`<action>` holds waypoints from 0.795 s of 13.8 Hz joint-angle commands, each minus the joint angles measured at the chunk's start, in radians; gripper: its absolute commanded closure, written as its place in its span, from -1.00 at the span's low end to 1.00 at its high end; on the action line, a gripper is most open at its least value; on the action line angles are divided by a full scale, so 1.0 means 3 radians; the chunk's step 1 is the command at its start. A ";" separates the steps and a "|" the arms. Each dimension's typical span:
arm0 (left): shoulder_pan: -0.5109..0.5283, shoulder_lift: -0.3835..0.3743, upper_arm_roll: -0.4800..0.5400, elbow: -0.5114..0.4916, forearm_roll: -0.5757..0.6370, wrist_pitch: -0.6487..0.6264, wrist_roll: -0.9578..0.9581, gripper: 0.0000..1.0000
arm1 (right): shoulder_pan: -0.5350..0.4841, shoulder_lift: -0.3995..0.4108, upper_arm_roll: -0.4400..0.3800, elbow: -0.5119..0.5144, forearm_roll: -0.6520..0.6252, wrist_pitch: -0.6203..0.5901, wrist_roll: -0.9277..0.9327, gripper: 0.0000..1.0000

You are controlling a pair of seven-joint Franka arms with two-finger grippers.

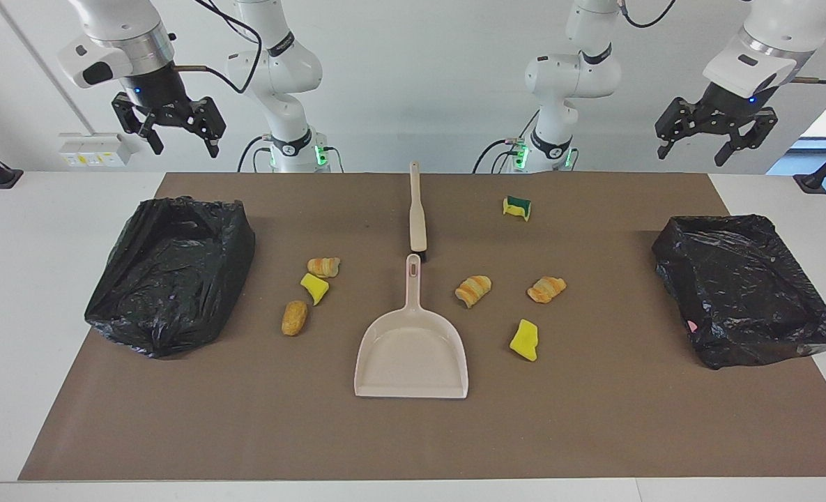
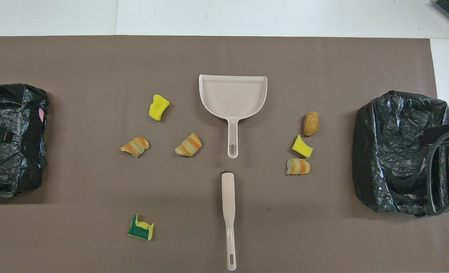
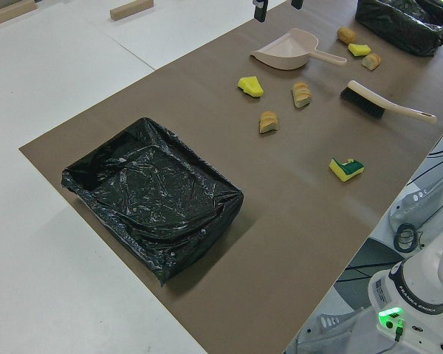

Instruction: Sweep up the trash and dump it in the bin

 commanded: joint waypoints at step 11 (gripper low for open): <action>0.0032 -0.0040 -0.0026 -0.0031 -0.0005 0.0009 0.0008 -1.00 | -0.0042 -0.0040 0.0008 -0.0023 0.0052 -0.0040 -0.0001 -1.00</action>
